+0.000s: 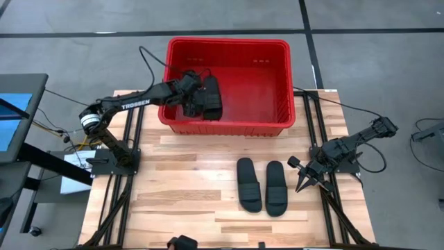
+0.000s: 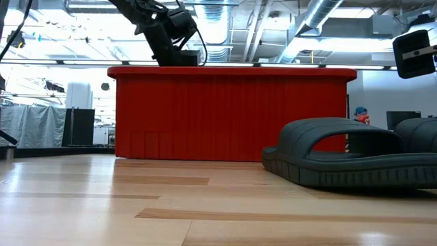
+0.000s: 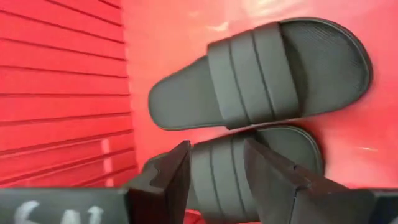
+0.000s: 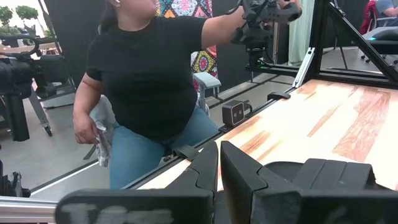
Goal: Pick and place slides into bin
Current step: Put the black slipper into the red container
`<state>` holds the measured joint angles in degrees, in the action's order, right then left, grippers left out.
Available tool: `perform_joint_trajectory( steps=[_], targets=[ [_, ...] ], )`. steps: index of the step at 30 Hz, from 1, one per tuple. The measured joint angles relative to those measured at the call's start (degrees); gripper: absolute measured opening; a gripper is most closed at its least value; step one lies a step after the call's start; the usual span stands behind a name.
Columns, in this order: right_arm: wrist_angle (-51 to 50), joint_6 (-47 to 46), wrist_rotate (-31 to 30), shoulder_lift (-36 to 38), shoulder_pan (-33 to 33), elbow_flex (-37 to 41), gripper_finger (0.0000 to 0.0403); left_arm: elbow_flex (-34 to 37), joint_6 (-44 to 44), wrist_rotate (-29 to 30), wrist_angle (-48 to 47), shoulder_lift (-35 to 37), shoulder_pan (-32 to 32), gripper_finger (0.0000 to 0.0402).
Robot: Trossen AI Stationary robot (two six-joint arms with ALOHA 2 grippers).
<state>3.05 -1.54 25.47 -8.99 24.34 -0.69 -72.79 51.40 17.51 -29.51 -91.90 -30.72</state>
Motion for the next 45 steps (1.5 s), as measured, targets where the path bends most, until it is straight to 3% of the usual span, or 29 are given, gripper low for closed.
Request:
perform_joint_trajectory(
  steps=[7, 15, 20, 25, 36, 45],
  targets=[
    [0.02, 0.00, -0.02, 0.02, -0.02, 0.00, 0.0011, -3.28, 0.74, 5.68, 0.97, 0.15, 2.43, 0.0139],
    [0.00, 0.00, -0.02, 0.01, -0.01, 0.01, 0.0011, -11.98, -1.16, 11.19, -0.11, 0.20, 5.76, 0.0139],
    [0.00, 0.00, -0.01, 0.01, -0.01, 0.01, 0.0011, -16.71, -5.71, 11.16, -0.28, 1.05, 8.07, 0.0139],
    [0.00, 0.00, 0.00, 0.00, -0.01, 0.01, 0.0011, -18.68, -12.22, 5.59, -0.01, 3.99, 10.11, 0.0139],
    [0.01, 0.00, 0.00, 0.01, -0.01, 0.01, 0.0011, -16.30, -29.92, -1.93, -0.92, 12.65, 15.91, 0.0139],
    [0.02, 0.00, -0.01, 0.01, -0.01, 0.01, 0.0011, -1.36, -40.27, -2.24, 9.99, 22.81, 24.18, 0.0139]
  ],
)
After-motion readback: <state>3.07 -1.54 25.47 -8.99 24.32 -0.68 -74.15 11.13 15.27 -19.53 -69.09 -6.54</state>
